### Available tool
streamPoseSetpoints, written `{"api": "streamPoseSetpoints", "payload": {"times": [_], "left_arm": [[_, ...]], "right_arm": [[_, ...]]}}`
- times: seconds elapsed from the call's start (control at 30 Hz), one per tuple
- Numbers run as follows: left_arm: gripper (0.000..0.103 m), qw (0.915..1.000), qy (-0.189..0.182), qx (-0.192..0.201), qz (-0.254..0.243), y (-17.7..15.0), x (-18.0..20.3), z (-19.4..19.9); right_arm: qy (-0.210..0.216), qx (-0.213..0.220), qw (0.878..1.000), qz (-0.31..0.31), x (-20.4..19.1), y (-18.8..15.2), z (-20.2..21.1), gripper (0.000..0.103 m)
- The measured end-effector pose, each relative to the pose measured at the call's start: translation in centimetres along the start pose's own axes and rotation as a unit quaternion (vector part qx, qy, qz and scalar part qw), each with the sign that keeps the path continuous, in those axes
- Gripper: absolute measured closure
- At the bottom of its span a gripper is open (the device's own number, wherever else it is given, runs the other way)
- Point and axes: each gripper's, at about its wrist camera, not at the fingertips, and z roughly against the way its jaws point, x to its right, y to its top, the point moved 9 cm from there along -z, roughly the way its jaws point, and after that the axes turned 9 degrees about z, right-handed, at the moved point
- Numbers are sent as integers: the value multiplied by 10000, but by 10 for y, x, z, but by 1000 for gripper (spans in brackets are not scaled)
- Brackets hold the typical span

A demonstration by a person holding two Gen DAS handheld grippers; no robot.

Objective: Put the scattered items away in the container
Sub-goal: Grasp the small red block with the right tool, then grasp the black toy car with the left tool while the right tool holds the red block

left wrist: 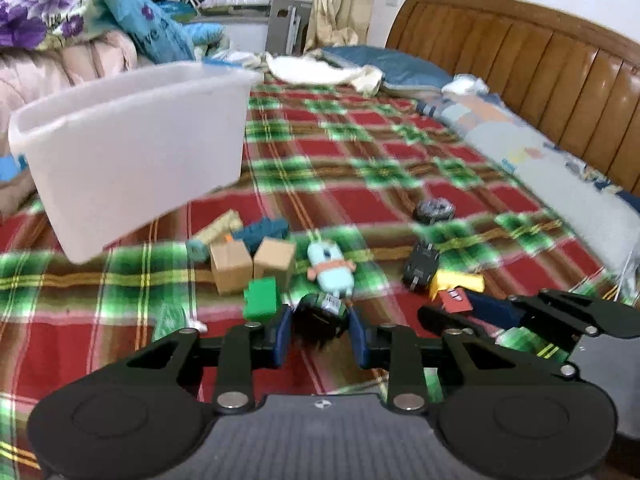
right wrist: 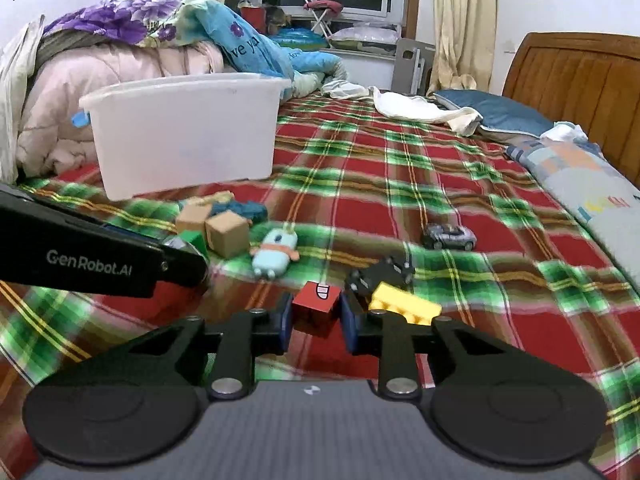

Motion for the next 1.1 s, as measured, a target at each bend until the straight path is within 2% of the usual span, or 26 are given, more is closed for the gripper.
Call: {"api": "streamPoseSetpoints", "payload": {"times": [0.07, 0.33, 0.57, 0.67, 0.8, 0.9, 1.03, 1.1], "left_arm": [[75, 9999, -27, 101, -3, 12, -1, 7], [76, 9986, -78, 518, 104, 56, -18, 34], [76, 9961, 78, 873, 141, 96, -46, 49], [76, 9957, 140, 888, 202, 107, -60, 50], [76, 9963, 148, 845, 111, 99, -62, 44], [77, 9962, -18, 872, 91, 90, -58, 40], [75, 9991, -292, 310, 30, 56, -41, 24], [68, 9995, -316, 62, -23, 31, -31, 12]], "right_arm": [[14, 23, 10000, -15, -1, 11, 2, 75], [36, 336, 9994, 10, -10, 59, 6, 75], [140, 715, 9973, 82, -23, 106, 2, 75], [152, 841, 9962, 146, -28, 121, -1, 75], [200, 844, 9962, 45, -30, 113, -5, 75], [227, 737, 9970, 47, -29, 101, -7, 75], [155, 590, 9981, 4, -19, 83, -3, 75], [80, 532, 9985, -53, -10, 74, 0, 75]]}}
